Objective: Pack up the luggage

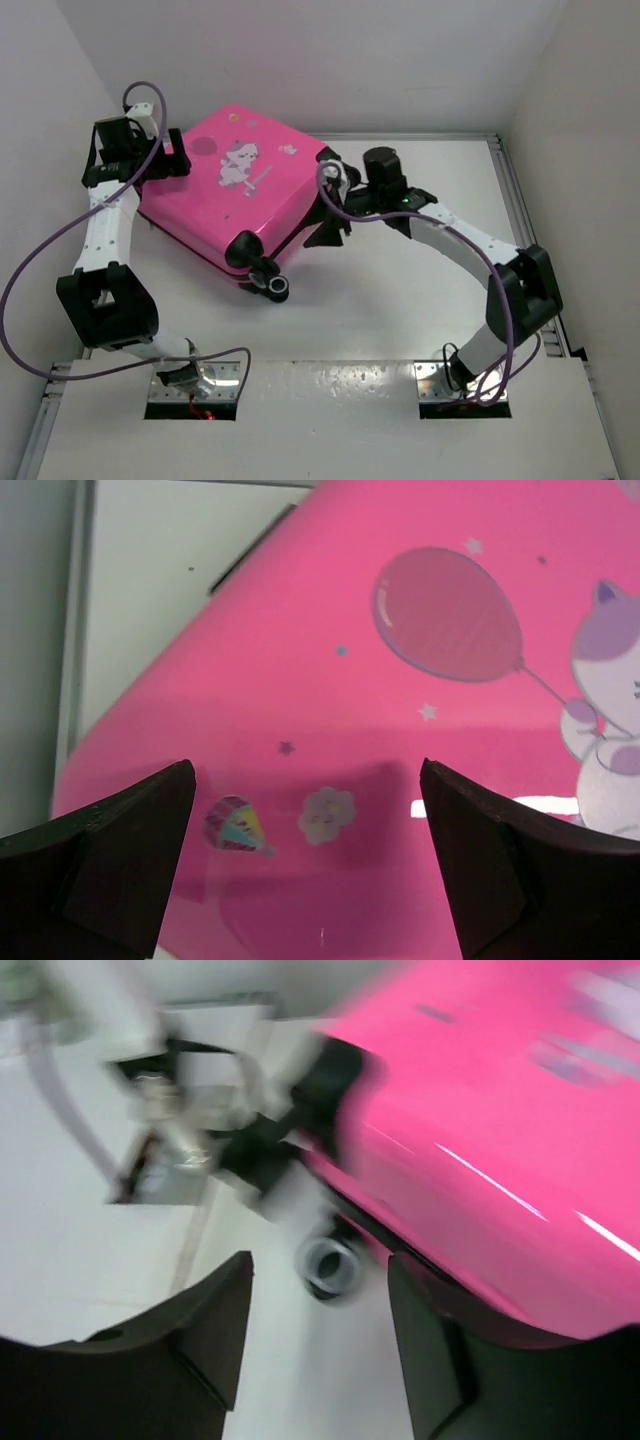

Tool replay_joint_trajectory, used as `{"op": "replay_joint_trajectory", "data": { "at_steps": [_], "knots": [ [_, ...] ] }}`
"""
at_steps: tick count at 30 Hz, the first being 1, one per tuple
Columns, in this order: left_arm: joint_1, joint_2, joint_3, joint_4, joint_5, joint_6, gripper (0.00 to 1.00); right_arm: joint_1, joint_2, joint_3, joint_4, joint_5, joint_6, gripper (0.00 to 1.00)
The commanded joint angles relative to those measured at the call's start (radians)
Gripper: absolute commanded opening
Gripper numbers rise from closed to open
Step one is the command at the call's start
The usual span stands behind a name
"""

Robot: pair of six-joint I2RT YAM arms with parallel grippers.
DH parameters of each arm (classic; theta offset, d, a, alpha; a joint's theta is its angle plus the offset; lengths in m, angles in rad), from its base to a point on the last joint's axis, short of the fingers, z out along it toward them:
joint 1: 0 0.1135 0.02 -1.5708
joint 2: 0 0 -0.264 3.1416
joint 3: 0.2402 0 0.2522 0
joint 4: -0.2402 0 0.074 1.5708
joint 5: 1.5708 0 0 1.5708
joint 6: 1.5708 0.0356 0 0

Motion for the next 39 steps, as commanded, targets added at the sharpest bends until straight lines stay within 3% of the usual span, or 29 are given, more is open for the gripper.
{"op": "replay_joint_trajectory", "data": {
  "at_steps": [1,2,3,5,9,11,14,17,19,22,25,29,36,39],
  "knots": [
    [0.060,0.005,0.073,0.009,0.052,-0.054,1.00,-0.138,-0.051,-0.106,0.375,0.245,0.281,0.57],
    [0.060,-0.007,0.073,0.009,0.069,-0.054,1.00,-0.161,-0.057,-0.114,0.399,0.303,0.356,0.59],
    [0.070,-0.018,0.073,0.009,0.119,-0.054,1.00,-0.194,-0.078,-0.134,0.425,0.469,0.428,0.60],
    [0.071,-0.076,0.042,0.037,0.173,-0.027,1.00,-0.251,-0.109,-0.158,0.426,0.535,0.494,0.60],
    [0.034,-0.211,-0.065,0.046,0.197,0.008,1.00,-0.271,-0.207,-0.366,0.509,0.754,0.498,0.66],
    [0.015,-0.268,-0.134,0.020,0.197,0.024,1.00,-0.308,-0.187,-0.364,0.541,0.783,0.507,0.67],
    [0.017,-0.355,-0.200,-0.038,0.071,0.010,1.00,-0.383,-0.089,-0.239,0.566,0.778,0.595,0.67],
    [0.156,-0.403,-0.246,-0.047,-0.111,-0.135,1.00,-0.431,0.032,-0.091,0.610,0.848,0.633,0.66],
    [0.251,-0.414,-0.255,-0.037,-0.188,-0.214,1.00,-0.443,0.125,-0.006,0.630,0.984,0.630,0.57],
    [0.343,-0.391,-0.268,-0.037,-0.210,-0.291,0.96,-0.454,0.262,0.119,0.615,1.055,0.625,0.48],
    [0.406,-0.342,-0.280,-0.060,-0.175,-0.330,0.93,-0.465,0.468,0.290,0.523,1.008,0.703,0.41],
    [0.417,-0.260,-0.306,-0.077,-0.138,-0.349,0.86,-0.463,0.649,0.491,0.452,0.795,0.876,0.36],
    [0.388,-0.112,-0.379,-0.101,-0.138,-0.398,0.82,-0.360,0.781,0.481,0.416,0.631,1.013,0.32],
    [0.327,-0.041,-0.424,-0.054,-0.041,-0.409,0.76,-0.356,0.785,0.422,0.385,0.592,1.027,0.32]
  ]
}}
